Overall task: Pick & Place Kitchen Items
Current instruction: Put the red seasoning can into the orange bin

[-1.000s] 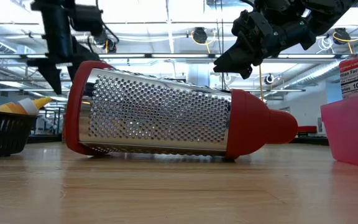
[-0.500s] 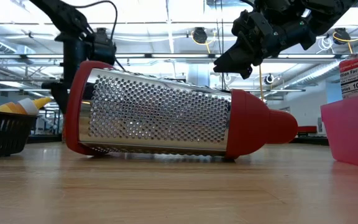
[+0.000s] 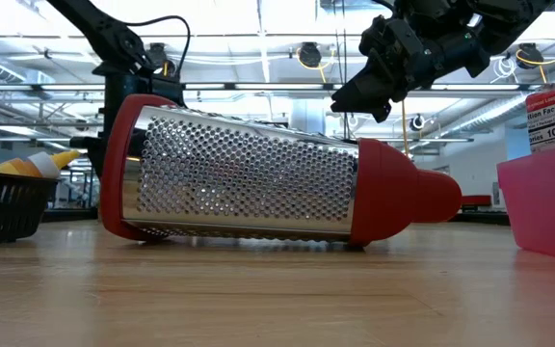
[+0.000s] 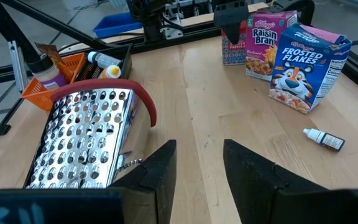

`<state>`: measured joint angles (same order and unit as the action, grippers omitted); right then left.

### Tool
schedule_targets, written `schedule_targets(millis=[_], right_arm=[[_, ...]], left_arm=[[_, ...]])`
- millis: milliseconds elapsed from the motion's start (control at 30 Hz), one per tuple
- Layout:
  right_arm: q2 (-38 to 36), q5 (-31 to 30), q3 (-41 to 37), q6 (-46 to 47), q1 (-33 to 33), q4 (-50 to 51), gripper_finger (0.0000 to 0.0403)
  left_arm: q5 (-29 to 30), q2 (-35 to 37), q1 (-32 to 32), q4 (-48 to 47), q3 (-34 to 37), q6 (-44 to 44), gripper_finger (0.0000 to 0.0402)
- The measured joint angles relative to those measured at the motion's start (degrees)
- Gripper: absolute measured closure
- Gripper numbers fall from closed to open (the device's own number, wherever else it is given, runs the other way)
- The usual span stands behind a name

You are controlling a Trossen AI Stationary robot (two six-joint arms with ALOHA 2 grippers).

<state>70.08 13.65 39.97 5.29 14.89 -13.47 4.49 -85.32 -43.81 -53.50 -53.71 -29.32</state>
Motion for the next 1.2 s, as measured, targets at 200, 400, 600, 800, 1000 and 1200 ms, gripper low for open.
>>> schedule_targets(millis=[200,400,600,800,1000,1200], right_arm=[[0.0,0.0,0.0,0.0,0.0,0.0,0.0275],[0.0,0.0,0.0,0.0,0.0,0.0,0.0275],[0.0,0.0,0.0,0.0,0.0,0.0,0.0275],[0.0,0.0,0.0,0.0,0.0,0.0,0.0275],[0.0,0.0,0.0,0.0,0.0,0.0,0.0275],[0.0,0.0,0.0,1.0,0.0,0.0,0.0275]], left_arm=[[0.4,0.1,0.0,-3.9,0.0,0.9,0.0195],[1.5,4.7,0.5,-12.2,0.2,1.6,0.0195],[0.7,14.8,4.3,-23.1,0.1,-2.6,0.0195],[-3.1,26.4,14.2,-35.5,0.1,-11.6,0.0195],[-8.9,35.4,27.8,-35.1,0.1,-26.0,0.0195],[-12.0,34.9,44.1,-26.2,0.1,-34.7,0.0195]])
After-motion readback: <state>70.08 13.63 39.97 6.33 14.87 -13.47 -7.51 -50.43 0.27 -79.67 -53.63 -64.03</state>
